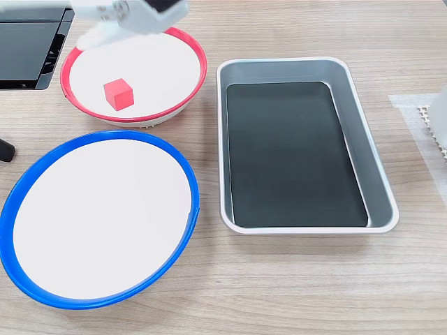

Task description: Move a red block from tray to red dish

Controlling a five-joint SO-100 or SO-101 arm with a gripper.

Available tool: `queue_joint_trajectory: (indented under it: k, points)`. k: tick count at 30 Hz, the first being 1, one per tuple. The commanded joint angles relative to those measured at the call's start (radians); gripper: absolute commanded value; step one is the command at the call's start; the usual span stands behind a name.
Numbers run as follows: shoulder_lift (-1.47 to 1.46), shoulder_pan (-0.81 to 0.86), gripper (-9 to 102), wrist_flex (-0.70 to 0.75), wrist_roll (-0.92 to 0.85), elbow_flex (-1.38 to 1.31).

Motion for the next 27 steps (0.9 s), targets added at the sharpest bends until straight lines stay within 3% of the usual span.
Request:
queue_joint_trajectory:
  k: [1, 2, 3, 7, 13, 18, 27]
  points:
    - [0.262, -0.037, 26, -0.061, 0.229, 0.077]
    - [0.322, -0.046, 9, -0.075, 0.287, 0.114]
    - [0.397, -0.060, 0, -0.075, 0.337, 0.160]
    - [0.658, -0.124, 0, -0.124, 0.476, 0.453]
    - [1.177, -0.169, 0, -0.196, 0.684, 1.131]
    - [1.663, -0.172, 0, 0.029, 0.672, 1.462]
    - [1.868, -0.130, 0, 0.267, 0.652, 1.589]
